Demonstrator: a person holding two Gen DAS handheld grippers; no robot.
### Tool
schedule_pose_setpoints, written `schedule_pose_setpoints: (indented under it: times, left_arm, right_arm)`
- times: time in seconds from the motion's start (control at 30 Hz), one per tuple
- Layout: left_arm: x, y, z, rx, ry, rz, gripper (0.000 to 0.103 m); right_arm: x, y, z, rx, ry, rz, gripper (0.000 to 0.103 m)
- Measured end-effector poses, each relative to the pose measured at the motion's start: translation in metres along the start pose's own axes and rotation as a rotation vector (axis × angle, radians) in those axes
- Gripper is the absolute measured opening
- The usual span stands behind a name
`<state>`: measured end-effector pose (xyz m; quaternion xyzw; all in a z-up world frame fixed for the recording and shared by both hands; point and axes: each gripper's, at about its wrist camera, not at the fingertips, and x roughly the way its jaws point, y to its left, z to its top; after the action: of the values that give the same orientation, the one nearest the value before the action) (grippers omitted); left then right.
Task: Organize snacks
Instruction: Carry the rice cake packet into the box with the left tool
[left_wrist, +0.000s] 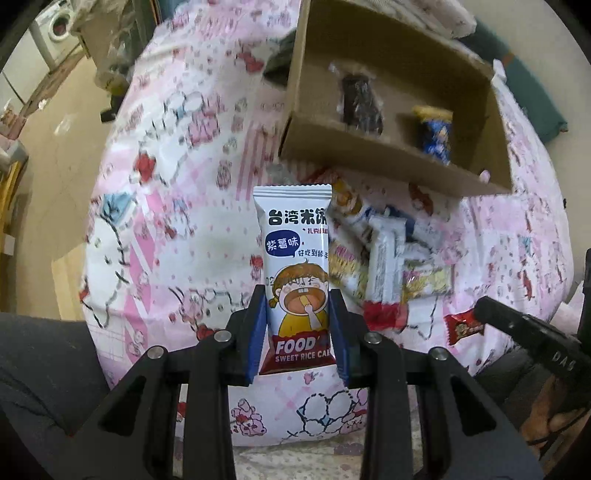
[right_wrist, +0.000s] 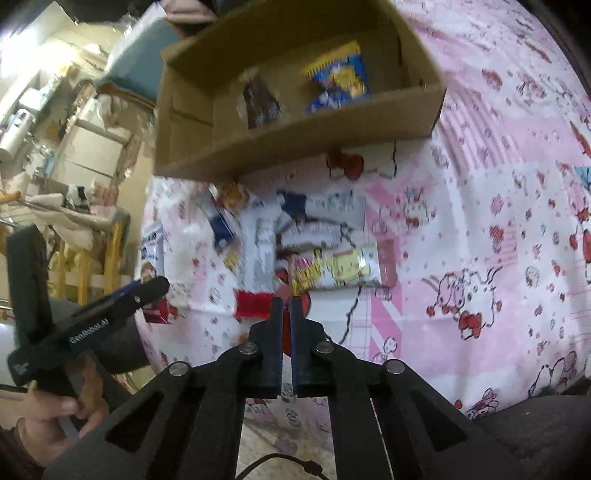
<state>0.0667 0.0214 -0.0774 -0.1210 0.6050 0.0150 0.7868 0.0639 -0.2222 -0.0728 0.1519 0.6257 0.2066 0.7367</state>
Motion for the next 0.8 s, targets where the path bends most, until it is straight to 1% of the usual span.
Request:
schedule_pose_setpoints:
  times: [0.13, 0.23, 0.37, 0.5, 0.57, 0.8]
  left_arm:
    - [-0.022, -0.007, 0.010, 0.041, -0.084, 0.002, 0.028]
    - [-0.031, -0.013, 0.016, 0.072, -0.126, 0.018, 0.028]
    - [-0.037, -0.016, 0.027, 0.079, -0.148, 0.023, 0.028]
    - [-0.041, -0.022, 0.041, 0.094, -0.160, 0.011, 0.028]
    - [-0.043, -0.027, 0.050, 0.114, -0.176, 0.019, 0.028]
    - [-0.044, -0.044, 0.091, 0.159, -0.204, 0.032, 0.028]
  right_arm:
    - [-0.020, 0.005, 0.011, -0.021, -0.084, -0.003, 0.003]
    - [-0.028, 0.003, 0.019, -0.001, -0.115, 0.018, 0.003]
    - [-0.037, 0.001, 0.033, 0.008, -0.153, 0.029, 0.003]
    - [-0.045, -0.002, 0.049, 0.020, -0.198, 0.060, 0.003]
    - [-0.050, -0.004, 0.061, 0.026, -0.228, 0.077, 0.003]
    - [-0.064, -0.011, 0.100, 0.035, -0.312, 0.066, 0.003]
